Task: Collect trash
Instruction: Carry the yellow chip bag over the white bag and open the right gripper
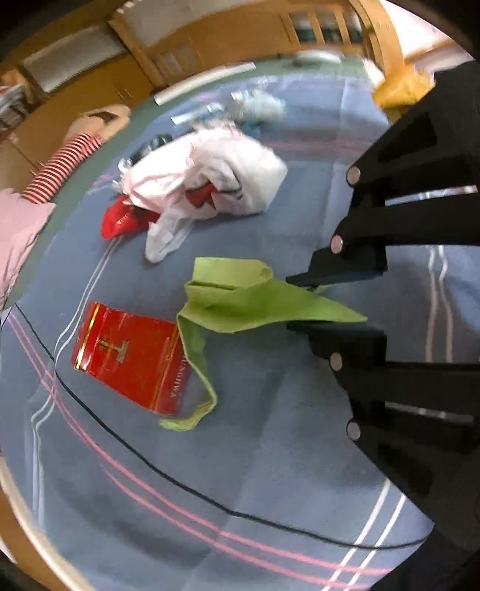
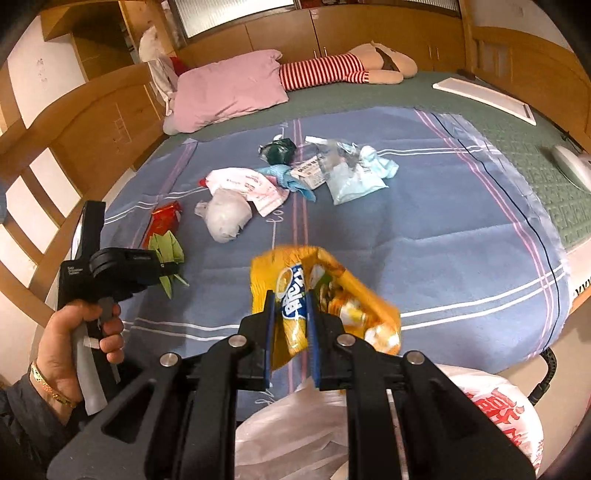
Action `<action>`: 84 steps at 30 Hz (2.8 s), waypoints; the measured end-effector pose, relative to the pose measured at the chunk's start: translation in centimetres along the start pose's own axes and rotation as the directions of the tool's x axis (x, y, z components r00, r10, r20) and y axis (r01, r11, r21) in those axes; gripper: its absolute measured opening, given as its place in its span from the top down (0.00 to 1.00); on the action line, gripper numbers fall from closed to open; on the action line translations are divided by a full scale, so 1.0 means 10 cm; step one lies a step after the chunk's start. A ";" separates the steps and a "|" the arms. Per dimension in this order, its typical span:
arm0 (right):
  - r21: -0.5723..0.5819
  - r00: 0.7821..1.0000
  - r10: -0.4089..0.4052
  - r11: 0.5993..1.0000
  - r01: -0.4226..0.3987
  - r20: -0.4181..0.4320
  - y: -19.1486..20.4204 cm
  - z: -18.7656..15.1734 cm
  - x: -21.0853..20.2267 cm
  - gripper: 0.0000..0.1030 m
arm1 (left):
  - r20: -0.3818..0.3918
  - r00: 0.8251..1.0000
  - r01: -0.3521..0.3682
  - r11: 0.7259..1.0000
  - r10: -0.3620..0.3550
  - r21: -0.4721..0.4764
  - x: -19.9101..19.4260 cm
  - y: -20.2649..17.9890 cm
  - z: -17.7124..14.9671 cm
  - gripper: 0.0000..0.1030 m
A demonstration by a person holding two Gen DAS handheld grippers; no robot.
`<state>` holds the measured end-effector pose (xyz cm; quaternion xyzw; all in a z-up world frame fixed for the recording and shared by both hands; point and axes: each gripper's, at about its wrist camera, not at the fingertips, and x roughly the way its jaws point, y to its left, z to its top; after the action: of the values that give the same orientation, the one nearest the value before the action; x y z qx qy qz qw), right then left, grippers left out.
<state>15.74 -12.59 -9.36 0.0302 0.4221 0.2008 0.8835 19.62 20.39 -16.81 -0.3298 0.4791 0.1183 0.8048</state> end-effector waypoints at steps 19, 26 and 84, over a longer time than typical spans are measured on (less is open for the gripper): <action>0.000 0.998 0.005 1.000 -0.005 0.060 0.16 0.07 0.13 0.86 | 0.227 0.953 0.187 0.979 -0.199 0.077 -0.64 -0.13 -0.20 0.88; 0.012 0.999 0.000 1.000 0.000 0.054 0.15 0.09 0.12 0.86 | 0.274 0.957 0.024 0.971 -0.091 0.238 -0.74 -0.41 -0.32 0.88; -0.131 0.982 -0.055 0.991 0.031 -0.181 -0.35 -0.70 -0.89 0.80 | 0.200 0.900 0.224 0.804 -0.387 0.550 -1.09 -0.86 -1.08 0.88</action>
<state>6.56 -19.99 -8.16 -0.0540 0.4888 0.2099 0.8450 10.92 8.36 -7.46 -0.1542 0.3036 -0.0975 0.9352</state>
